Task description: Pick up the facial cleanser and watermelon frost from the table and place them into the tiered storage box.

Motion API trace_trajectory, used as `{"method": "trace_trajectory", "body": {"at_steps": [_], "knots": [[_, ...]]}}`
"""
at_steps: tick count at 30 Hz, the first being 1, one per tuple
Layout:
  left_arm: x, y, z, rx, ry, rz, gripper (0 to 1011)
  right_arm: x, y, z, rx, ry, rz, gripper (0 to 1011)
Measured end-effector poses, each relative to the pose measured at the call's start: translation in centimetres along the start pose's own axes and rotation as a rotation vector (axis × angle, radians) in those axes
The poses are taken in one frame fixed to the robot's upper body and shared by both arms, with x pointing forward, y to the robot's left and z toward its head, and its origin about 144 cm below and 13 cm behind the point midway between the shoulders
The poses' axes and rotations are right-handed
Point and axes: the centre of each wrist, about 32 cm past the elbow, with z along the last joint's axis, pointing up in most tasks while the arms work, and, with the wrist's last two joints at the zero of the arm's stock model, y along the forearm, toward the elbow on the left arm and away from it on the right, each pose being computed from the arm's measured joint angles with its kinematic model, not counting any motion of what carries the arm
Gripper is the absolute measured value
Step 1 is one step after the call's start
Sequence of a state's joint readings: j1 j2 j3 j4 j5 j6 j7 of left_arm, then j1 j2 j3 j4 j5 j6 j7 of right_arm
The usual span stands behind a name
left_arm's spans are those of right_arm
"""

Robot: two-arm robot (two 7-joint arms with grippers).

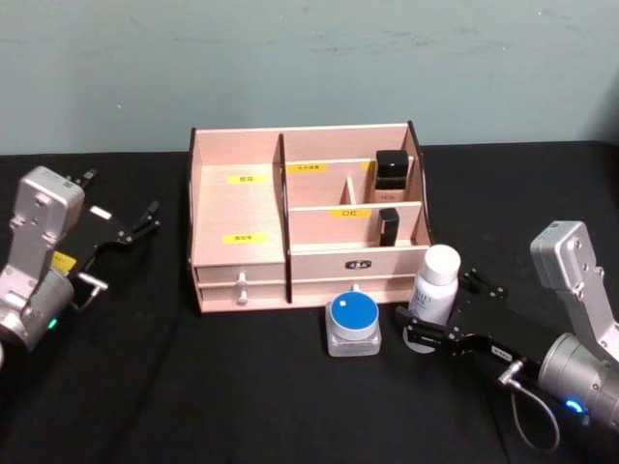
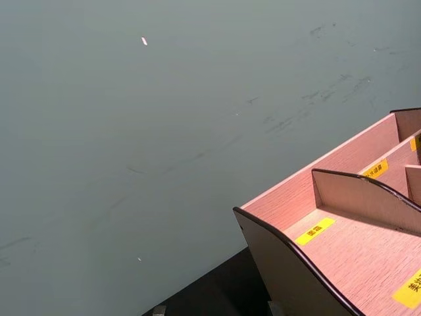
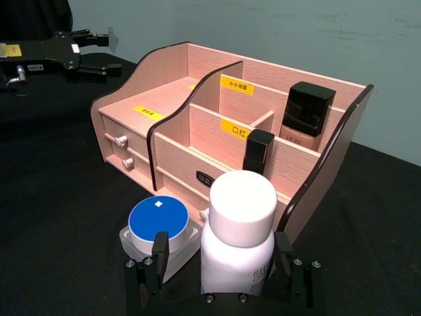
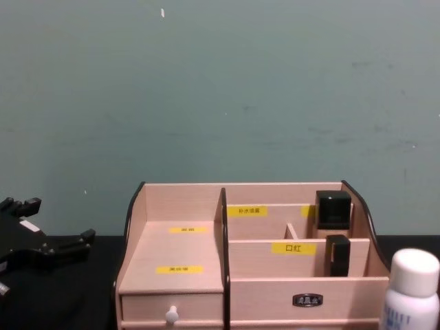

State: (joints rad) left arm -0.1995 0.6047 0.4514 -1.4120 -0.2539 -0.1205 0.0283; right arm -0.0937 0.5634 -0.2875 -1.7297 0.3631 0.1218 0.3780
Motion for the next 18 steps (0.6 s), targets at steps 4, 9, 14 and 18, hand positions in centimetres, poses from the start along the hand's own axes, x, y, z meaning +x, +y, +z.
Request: {"method": "trace_trajectory", "body": {"at_steps": [4, 9, 14, 18], "knots": [[0.0, 0.0, 0.0, 0.0, 0.0, 0.0, 1001, -0.02, 0.16, 0.0, 0.001, -0.002, -0.002, 1002], [0.0, 0.0, 0.0, 0.0, 0.0, 0.0, 1001, -0.03, 0.16, -0.02, 0.0, -0.003, -0.001, 1002], [0.0, 0.0, 0.0, 0.0, 0.0, 0.0, 1001, -0.03, 0.13, -0.01, 0.0, -0.003, -0.001, 993], [0.0, 0.0, 0.0, 0.0, 0.0, 0.0, 1001, -0.02, 0.11, -0.01, 0.0, -0.004, -0.001, 925]]}}
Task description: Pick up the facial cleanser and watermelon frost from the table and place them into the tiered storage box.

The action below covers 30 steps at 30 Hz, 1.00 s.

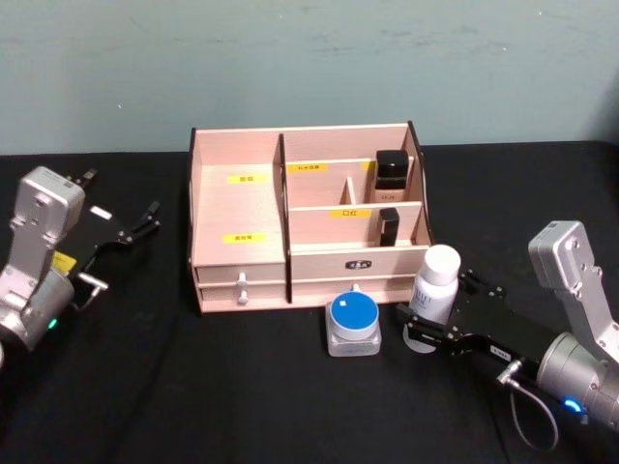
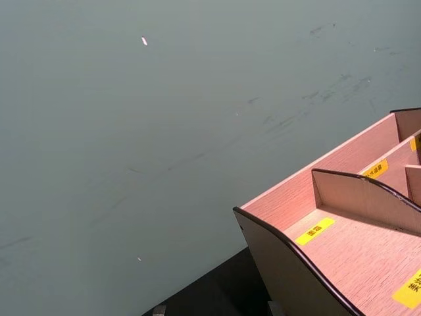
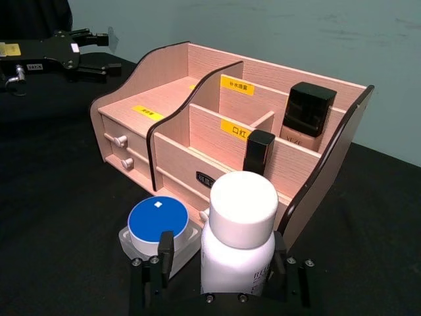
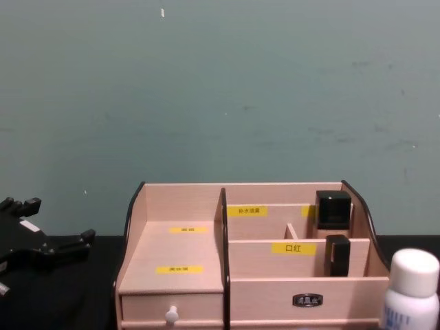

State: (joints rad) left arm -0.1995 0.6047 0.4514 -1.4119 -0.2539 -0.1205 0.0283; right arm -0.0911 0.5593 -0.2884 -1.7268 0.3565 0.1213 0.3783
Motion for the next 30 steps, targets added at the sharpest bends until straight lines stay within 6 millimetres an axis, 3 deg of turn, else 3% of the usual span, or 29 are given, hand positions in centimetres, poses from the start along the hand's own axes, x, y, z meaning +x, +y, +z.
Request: {"method": "trace_trajectory", "body": {"at_steps": [12, 30], "knots": [[0.0, 0.0, 0.0, 0.0, 0.0, 0.0, 1001, -0.01, -0.03, 0.0, 0.001, 0.001, 0.0, 615], [0.0, 0.0, 0.0, 0.0, 0.0, 0.0, 1001, -0.01, -0.04, 0.01, 0.002, 0.002, 0.0, 606]]}}
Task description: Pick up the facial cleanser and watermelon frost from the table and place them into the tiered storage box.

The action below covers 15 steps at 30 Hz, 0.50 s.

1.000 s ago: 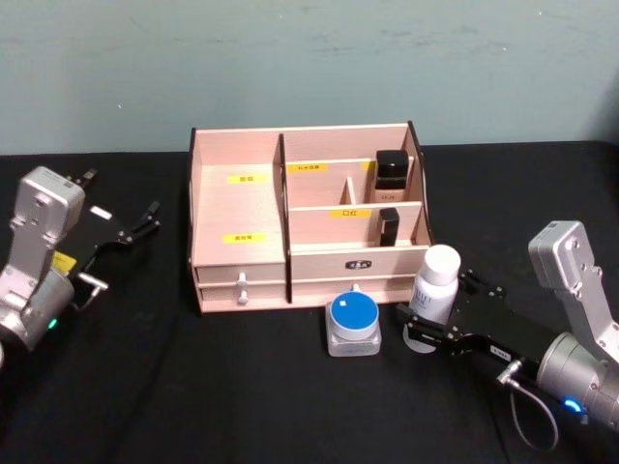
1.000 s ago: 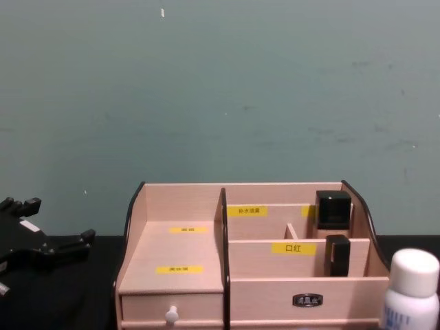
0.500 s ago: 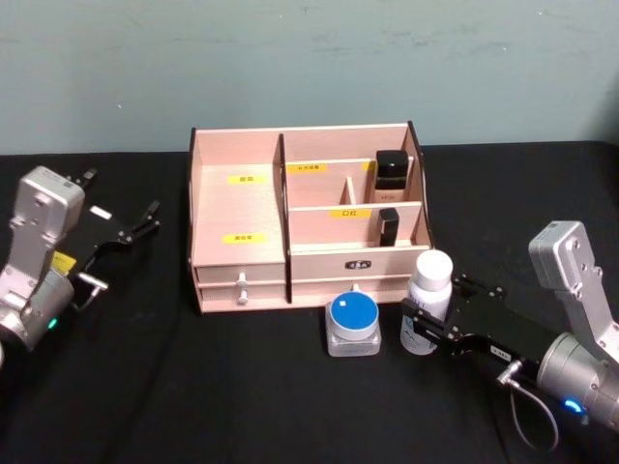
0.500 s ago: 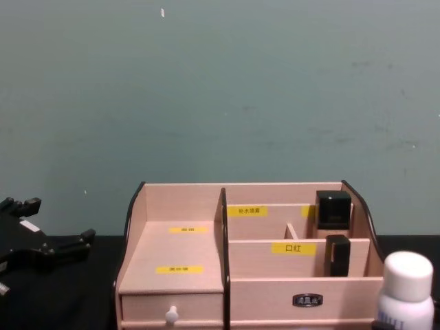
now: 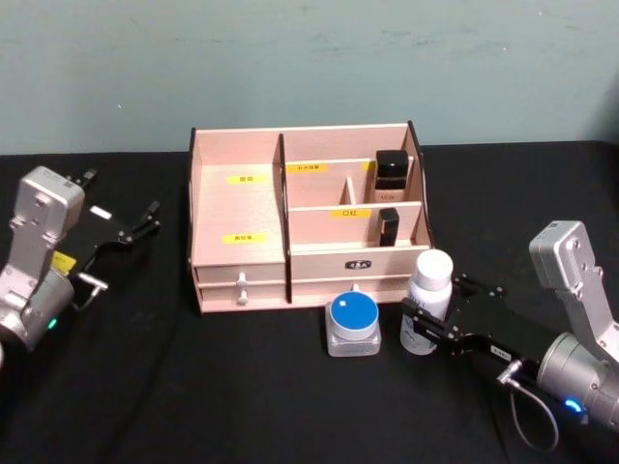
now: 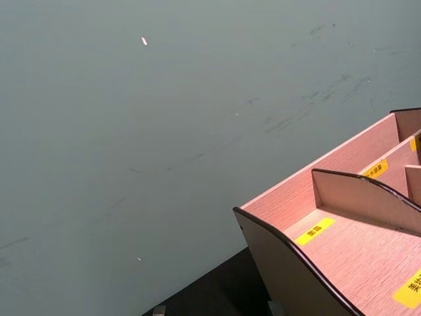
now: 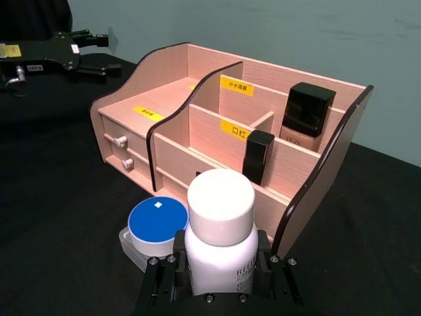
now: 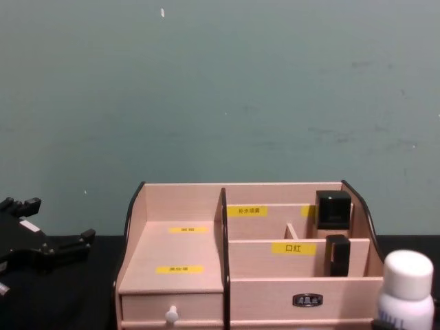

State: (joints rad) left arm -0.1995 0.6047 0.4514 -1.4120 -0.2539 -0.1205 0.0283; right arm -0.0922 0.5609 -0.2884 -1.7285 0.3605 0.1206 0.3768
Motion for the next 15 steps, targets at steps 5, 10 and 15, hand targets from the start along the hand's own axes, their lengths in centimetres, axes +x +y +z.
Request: {"method": "trace_trajectory", "body": {"at_steps": [5, 10, 15], "knots": [[0.0, 0.0, 0.0, 0.0, 0.0, 0.0, 1001, 0.2, -0.1, 0.3, 0.028, 0.003, 0.01, 606], [0.0, 0.0, 0.0, 0.0, 0.0, 0.0, 1001, 0.5, -0.1, 1.0, 0.051, 0.002, 0.02, 606], [0.0, 0.0, 0.0, 0.0, 0.0, 0.0, 1001, 0.7, 0.0, 2.1, 0.079, -0.005, 0.036, 606]]}}
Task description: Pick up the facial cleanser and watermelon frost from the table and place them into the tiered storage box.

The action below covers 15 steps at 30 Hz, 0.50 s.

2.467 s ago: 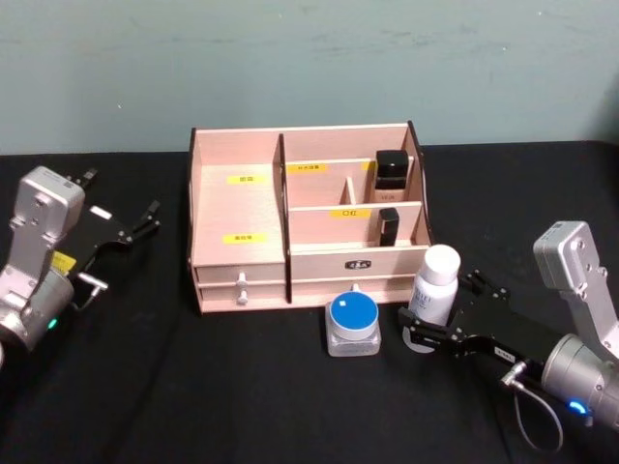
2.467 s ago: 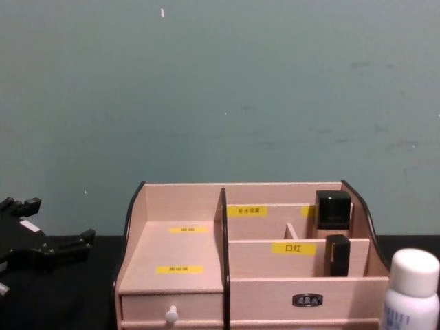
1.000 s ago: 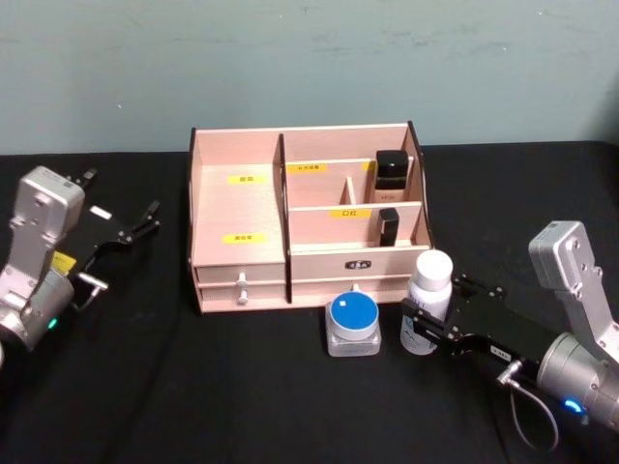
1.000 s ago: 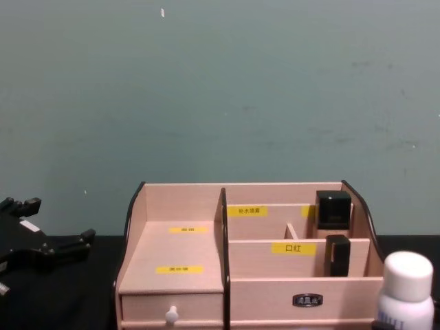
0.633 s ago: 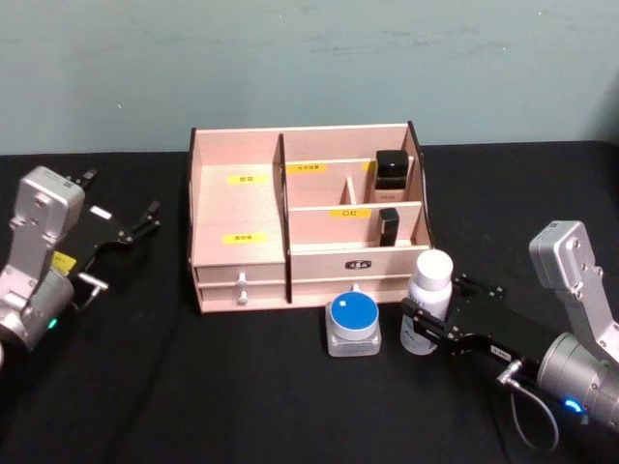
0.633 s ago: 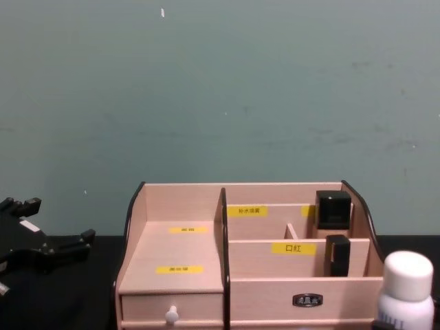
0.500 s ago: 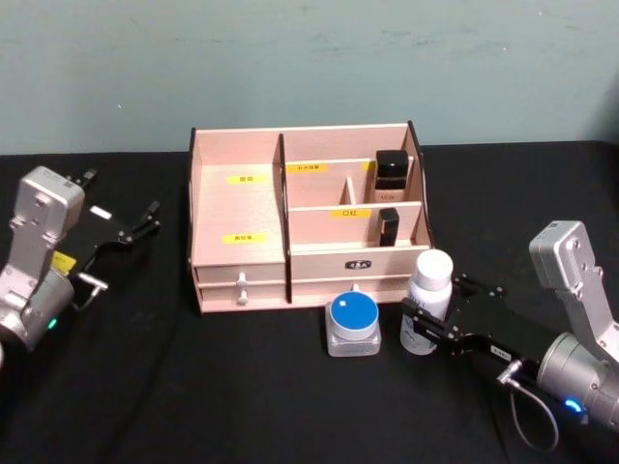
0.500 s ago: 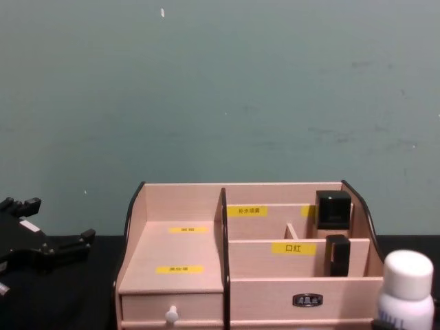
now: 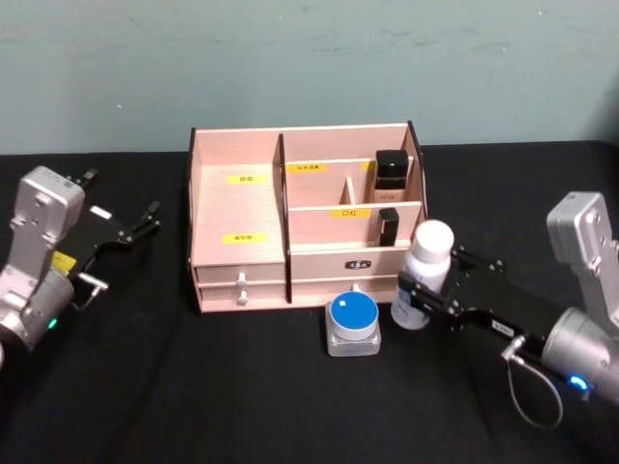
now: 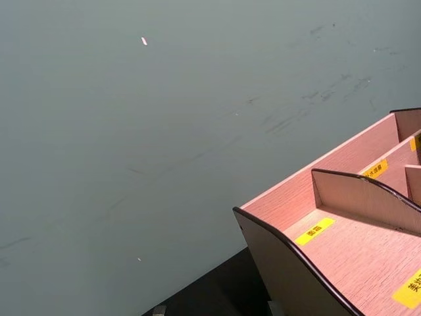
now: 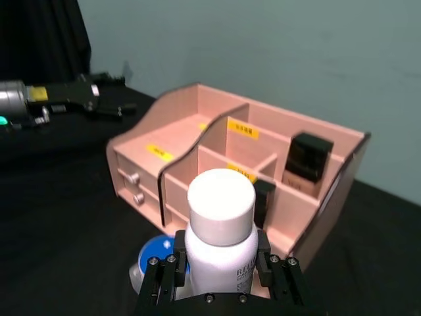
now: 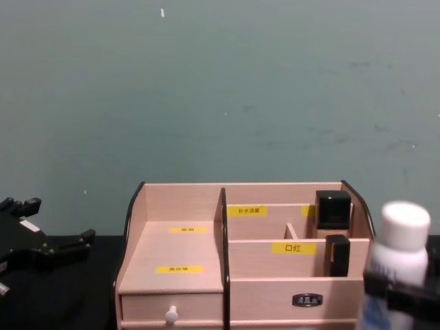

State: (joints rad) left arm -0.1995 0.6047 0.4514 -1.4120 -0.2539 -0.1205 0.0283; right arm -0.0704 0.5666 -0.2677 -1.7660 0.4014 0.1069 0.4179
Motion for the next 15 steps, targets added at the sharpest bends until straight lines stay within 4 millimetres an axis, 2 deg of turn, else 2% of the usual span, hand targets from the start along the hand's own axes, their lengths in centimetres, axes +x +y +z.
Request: {"method": "trace_trajectory", "body": {"at_steps": [5, 8, 15], "knots": [[0.0, 0.0, 0.0, 0.0, 0.0, 0.0, 1001, 0.0, 0.7, 1.7, 0.038, -0.013, 0.019, 606], [0.0, 0.0, 0.0, 0.0, 0.0, 0.0, 1001, 0.1, 1.8, 3.4, 0.069, -0.032, 0.037, 606], [0.0, 0.0, 0.0, 0.0, 0.0, 0.0, 1001, 0.4, 4.4, 5.8, 0.109, -0.06, 0.04, 606]]}}
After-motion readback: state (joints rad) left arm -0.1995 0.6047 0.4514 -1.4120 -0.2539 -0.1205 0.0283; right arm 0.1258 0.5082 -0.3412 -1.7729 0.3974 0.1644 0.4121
